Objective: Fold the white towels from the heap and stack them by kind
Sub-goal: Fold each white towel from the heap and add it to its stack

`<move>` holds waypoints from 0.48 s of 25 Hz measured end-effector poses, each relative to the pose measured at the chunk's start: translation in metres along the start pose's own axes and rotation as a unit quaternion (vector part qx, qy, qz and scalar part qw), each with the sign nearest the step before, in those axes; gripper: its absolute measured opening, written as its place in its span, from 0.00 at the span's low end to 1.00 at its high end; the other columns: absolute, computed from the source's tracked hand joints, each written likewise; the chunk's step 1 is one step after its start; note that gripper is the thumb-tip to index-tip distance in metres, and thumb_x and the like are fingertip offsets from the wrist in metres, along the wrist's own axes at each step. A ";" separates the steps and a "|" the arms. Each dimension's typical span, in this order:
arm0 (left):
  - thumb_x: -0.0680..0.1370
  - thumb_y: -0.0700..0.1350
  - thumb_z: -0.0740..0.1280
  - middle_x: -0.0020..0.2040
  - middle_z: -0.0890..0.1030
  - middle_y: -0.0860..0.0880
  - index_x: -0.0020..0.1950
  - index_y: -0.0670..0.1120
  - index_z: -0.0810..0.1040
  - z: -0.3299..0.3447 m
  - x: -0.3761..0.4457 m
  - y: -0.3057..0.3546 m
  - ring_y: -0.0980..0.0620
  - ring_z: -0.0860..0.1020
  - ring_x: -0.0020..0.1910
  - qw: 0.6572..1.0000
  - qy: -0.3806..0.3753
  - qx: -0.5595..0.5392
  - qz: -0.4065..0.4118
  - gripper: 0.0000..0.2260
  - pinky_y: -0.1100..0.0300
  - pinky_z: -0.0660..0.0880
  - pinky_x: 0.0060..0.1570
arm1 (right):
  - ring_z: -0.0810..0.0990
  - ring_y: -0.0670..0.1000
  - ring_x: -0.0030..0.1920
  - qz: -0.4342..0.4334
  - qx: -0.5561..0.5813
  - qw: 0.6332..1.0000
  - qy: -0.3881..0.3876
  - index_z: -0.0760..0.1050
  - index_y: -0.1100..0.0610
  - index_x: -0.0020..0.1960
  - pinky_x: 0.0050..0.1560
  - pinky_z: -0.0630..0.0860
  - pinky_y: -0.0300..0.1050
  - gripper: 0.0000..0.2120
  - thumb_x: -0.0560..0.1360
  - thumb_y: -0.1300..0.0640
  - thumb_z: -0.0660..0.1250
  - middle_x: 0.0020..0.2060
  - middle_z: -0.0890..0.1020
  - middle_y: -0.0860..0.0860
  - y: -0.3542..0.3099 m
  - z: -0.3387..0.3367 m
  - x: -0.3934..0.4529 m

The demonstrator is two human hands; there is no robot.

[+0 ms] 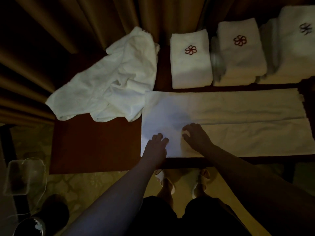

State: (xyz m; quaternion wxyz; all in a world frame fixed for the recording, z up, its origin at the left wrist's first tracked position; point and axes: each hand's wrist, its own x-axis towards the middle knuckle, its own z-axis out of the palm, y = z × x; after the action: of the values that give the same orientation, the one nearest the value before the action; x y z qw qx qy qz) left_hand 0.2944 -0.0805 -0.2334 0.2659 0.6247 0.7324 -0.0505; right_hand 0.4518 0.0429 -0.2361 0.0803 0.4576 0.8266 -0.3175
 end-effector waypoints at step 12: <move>0.78 0.48 0.63 0.70 0.64 0.46 0.69 0.47 0.70 -0.004 -0.006 0.033 0.47 0.64 0.67 0.990 -0.039 -0.096 -0.092 0.19 0.51 0.72 0.56 | 0.72 0.59 0.56 0.023 -0.068 0.997 0.013 0.70 0.58 0.59 0.50 0.73 0.49 0.13 0.78 0.52 0.60 0.53 0.73 0.59 0.025 -0.001 -0.027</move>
State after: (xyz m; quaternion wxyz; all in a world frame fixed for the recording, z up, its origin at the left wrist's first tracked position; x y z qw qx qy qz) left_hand 0.3245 -0.0769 -0.2187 0.3469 0.5243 0.7772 -0.0285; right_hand 0.4875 0.0343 -0.2357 0.1074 0.4746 0.8363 -0.2527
